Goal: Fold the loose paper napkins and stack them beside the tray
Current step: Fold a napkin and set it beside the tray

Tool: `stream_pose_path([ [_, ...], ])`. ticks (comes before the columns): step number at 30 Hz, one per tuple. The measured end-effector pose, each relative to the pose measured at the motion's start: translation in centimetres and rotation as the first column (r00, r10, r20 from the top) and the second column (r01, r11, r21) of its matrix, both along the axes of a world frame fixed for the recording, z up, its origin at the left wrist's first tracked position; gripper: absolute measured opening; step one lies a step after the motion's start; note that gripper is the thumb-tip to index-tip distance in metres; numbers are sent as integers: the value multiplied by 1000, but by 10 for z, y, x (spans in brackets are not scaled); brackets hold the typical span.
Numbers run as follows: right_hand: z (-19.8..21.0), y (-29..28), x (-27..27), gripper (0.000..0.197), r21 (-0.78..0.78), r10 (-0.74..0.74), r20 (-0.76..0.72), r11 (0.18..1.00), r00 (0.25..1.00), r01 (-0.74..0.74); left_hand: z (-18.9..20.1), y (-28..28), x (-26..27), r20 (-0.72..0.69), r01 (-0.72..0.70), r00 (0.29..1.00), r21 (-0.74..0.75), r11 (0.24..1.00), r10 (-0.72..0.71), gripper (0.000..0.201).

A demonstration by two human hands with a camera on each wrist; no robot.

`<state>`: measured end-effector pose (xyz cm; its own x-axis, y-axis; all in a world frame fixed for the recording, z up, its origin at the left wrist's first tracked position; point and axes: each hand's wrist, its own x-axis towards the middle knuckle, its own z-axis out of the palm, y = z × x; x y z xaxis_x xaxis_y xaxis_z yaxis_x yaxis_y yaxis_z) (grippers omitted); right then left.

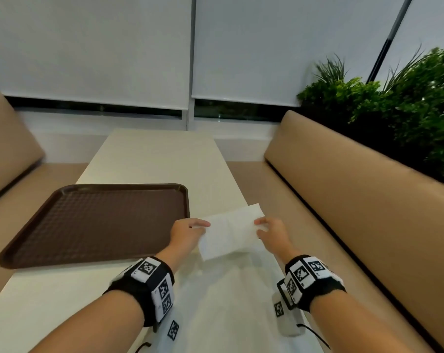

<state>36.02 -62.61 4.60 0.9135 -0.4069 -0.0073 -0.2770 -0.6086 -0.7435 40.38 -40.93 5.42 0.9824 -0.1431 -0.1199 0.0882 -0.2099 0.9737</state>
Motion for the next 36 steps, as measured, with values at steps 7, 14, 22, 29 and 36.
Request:
stream_pose_path([
  [7, -36, -5, 27, 38, -308, 79, -269, 937, 960, -163, -45, -27, 45, 170, 50, 966, 608, 792, -192, 27],
  [14, -40, 7, 7, 48, -366, 29, -454, 905, 890, -216, -59, -26, 34, 120, 21, 900, 948, 317, -418, 36],
  [22, 16, 41, -79, 41, -126, 494, -316, 825, 810, -551, -11, 43, -34, 170, 277, 895, 509, 815, -411, 23],
  [29, -9, 92, -119, 85, -212, 444, -558, 740, 701, -638, 5, 155, -154, 74, 346, 921, 298, 890, -383, 20],
  [36, -14, 114, -118, 71, -295, 283, -518, 827, 807, -479, 7, 234, -230, -3, 195, 980, 201, 960, -198, 18],
])
